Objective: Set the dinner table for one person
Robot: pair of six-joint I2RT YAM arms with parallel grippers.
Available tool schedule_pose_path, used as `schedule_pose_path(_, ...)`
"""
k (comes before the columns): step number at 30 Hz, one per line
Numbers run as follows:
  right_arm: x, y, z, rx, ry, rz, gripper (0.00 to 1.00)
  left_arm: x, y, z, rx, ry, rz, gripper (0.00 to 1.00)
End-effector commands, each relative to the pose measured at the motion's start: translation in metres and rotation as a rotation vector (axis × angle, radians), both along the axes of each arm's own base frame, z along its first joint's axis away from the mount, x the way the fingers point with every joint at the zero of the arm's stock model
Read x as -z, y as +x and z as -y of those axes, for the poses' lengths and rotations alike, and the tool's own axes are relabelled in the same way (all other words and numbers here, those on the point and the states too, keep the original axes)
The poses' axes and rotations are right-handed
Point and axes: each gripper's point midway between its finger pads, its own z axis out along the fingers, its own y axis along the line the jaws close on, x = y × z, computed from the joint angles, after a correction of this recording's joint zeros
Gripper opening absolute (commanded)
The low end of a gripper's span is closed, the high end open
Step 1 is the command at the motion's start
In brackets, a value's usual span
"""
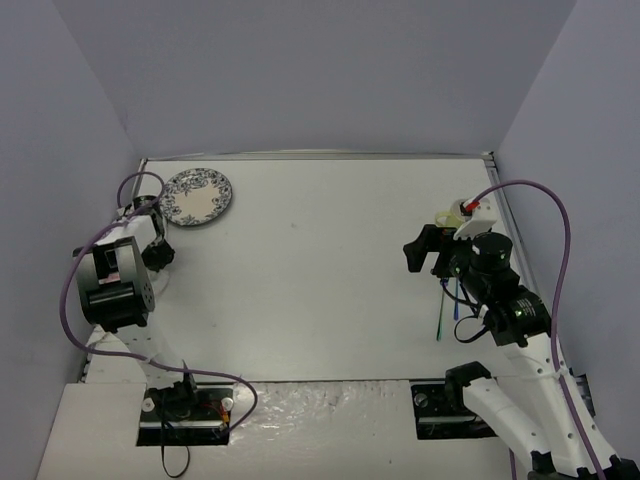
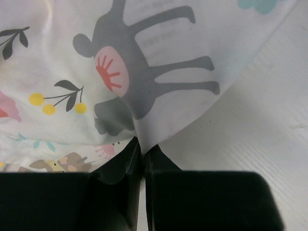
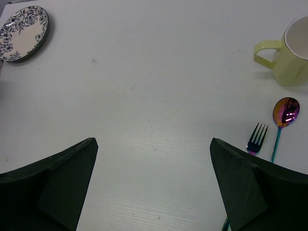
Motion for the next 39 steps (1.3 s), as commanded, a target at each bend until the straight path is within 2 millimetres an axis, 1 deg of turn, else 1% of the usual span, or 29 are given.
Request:
schedule_pose_path(1,-0.014,0.005,-0.006,-0.029,0.011,0.053,1.00,-0.025,0.010,0.037,0.132,-0.046,0.048,0.00)
schedule_pose_path(2,-0.014,0.005,-0.006,-0.030,0.011,0.053,1.00,-0.033,0.009,0.054,0.172,-0.053,0.048,0.00)
schedule_pose_path(4,-0.014,0.005,-0.007,-0.030,0.014,0.053,1.00,-0.054,0.008,0.099,0.291,-0.046,0.069,0.00)
schedule_pose_path(8,-0.013,0.007,-0.010,-0.044,0.017,0.039,1.00,-0.098,-0.005,0.196,0.490,-0.017,0.151,0.00)
schedule_pose_path(9,-0.014,0.008,-0.012,-0.049,0.020,0.036,1.00,-0.109,-0.012,0.228,0.548,-0.027,0.187,0.00)
schedule_pose_path(10,-0.012,0.010,-0.013,-0.052,0.023,0.027,1.00,-0.116,-0.015,0.245,0.574,-0.026,0.211,0.00)
schedule_pose_path(11,-0.011,0.011,-0.015,-0.054,0.026,0.016,1.00,-0.122,-0.016,0.256,0.588,-0.021,0.232,0.00)
schedule_pose_path(12,-0.009,0.013,-0.016,-0.059,0.027,0.006,1.00,-0.124,-0.018,0.271,0.603,-0.027,0.248,0.00)
schedule_pose_path(13,-0.008,0.014,-0.018,-0.065,0.028,-0.002,1.00,-0.124,-0.021,0.286,0.618,-0.038,0.261,0.00)
schedule_pose_path(14,-0.007,0.016,-0.019,-0.064,0.028,-0.010,1.00,-0.121,-0.020,0.287,0.619,-0.035,0.253,0.00)
schedule_pose_path(16,-0.001,0.022,-0.021,-0.065,0.022,-0.034,1.00,-0.115,-0.016,0.319,0.659,-0.054,0.265,0.01)
schedule_pose_path(18,0.006,0.028,-0.023,-0.065,0.015,-0.062,1.00,-0.113,-0.019,0.349,0.719,-0.083,0.265,0.25)
schedule_pose_path(19,0.007,0.029,-0.024,-0.068,0.015,-0.067,1.00,-0.116,-0.016,0.360,0.736,-0.098,0.275,0.30)
schedule_pose_path(20,0.009,0.032,-0.026,-0.073,0.012,-0.072,1.00,-0.125,-0.016,0.373,0.762,-0.112,0.300,0.44)
schedule_pose_path(21,0.011,0.034,-0.029,-0.079,0.010,-0.076,1.00,-0.134,-0.017,0.382,0.785,-0.120,0.323,0.57)
schedule_pose_path(23,0.017,0.038,-0.034,-0.091,0.001,-0.090,1.00,-0.152,-0.017,0.388,0.809,-0.131,0.366,0.75)
schedule_pose_path(26,0.026,0.049,-0.048,-0.100,-0.024,-0.108,0.99,-0.189,-0.018,0.375,0.808,-0.123,0.458,0.90)
schedule_pose_path(27,0.034,0.052,-0.057,-0.111,-0.040,-0.127,0.99,-0.192,-0.019,0.369,0.810,-0.112,0.468,0.92)
schedule_pose_path(30,0.054,0.062,-0.072,-0.117,-0.089,-0.169,0.96,-0.184,-0.016,0.346,0.787,-0.103,0.462,0.93)
schedule_pose_path(33,0.071,0.076,-0.084,-0.115,-0.112,-0.199,0.91,-0.165,-0.008,0.327,0.741,-0.156,0.440,0.87)
schedule_pose_path(35,0.075,0.086,-0.095,-0.132,-0.114,-0.198,0.87,-0.151,-0.007,0.315,0.705,-0.182,0.409,0.87)
schedule_pose_path(37,0.073,0.096,-0.108,-0.148,-0.128,-0.178,0.83,-0.140,-0.002,0.298,0.644,-0.182,0.411,0.87)
schedule_pose_path(39,0.077,0.103,-0.129,-0.191,-0.160,-0.169,0.82,-0.121,-0.007,0.283,0.593,-0.194,0.381,0.87)
